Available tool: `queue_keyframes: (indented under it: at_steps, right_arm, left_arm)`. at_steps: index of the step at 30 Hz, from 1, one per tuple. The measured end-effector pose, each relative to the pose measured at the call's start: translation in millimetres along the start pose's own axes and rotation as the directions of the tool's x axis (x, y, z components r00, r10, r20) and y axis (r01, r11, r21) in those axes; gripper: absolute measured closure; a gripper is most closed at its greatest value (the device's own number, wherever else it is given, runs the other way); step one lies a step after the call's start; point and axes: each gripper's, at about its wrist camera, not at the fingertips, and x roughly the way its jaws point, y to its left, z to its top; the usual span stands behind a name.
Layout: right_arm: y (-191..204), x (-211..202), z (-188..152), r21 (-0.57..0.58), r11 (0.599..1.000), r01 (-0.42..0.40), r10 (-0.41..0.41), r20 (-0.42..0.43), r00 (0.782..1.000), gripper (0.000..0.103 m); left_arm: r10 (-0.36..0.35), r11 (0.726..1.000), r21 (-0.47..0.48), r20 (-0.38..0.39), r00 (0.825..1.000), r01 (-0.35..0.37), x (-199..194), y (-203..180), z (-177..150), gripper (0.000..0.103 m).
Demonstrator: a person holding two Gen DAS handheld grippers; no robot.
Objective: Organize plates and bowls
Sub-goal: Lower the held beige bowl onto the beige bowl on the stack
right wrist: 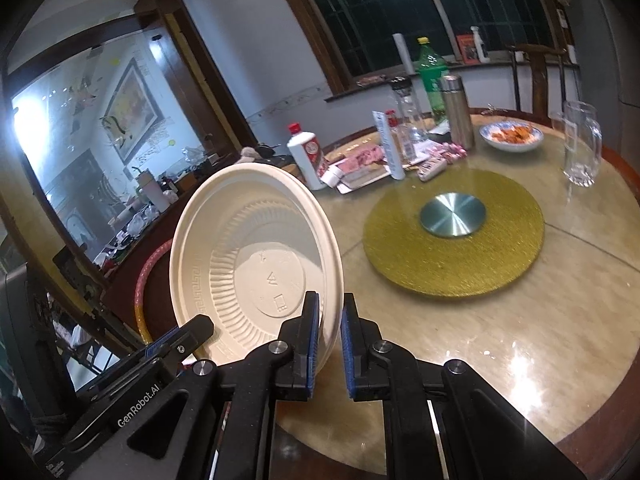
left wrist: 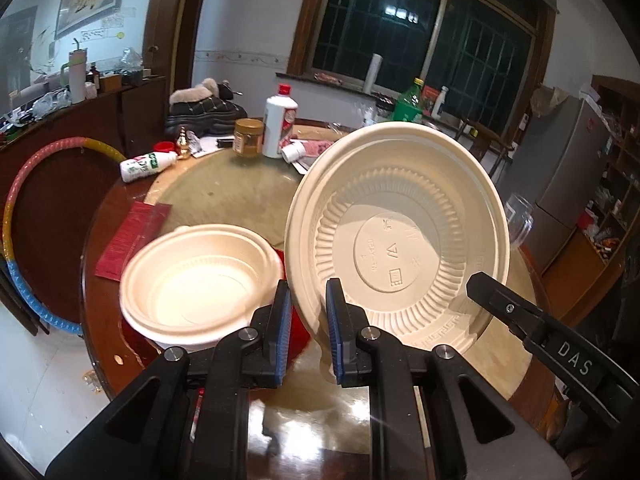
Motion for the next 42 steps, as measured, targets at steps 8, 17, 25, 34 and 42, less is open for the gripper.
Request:
queue_keyframes:
  at_steps: [8, 17, 25, 34, 42]
  right_arm:
    - [37.5, 12.3, 6.3, -0.066, 0.997, -0.034, 0.033, -0.009, 0.999, 0.093]
    - [77.8, 34.8, 6.8, -0.122, 0.989, -0.079, 0.074, -0.042, 0.996, 0.093]
    - [104.3, 54.6, 9.2, -0.159, 0.982, -0.106, 0.093, -0.087, 0.992, 0.092]
    - [112.9, 80.1, 1.9, -0.147, 0.982, -0.116, 0.094, -0.146, 0.985, 0.092]
    - [107.9, 91.5, -13.3, -0.134, 0.985, -0.108, 0.082, -0.185, 0.979, 0.092]
  left_arm:
    - [0.035, 0.999, -0.035, 0.036, 0.999, -0.034, -14.2, 27.8, 5.0, 0.088]
    - [0.090, 0.993, -0.082, 0.052, 0.995, -0.085, -21.5, 63.2, 8.4, 0.088]
    - [0.120, 0.987, -0.114, 0.033, 0.992, -0.116, -20.0, 88.2, 11.4, 0.088]
    - [0.135, 0.983, -0.128, -0.004, 0.991, -0.135, -7.2, 104.1, 9.1, 0.088]
    - [0.136, 0.983, -0.123, -0.042, 0.990, -0.140, 0.2, 108.1, -3.5, 0.088]
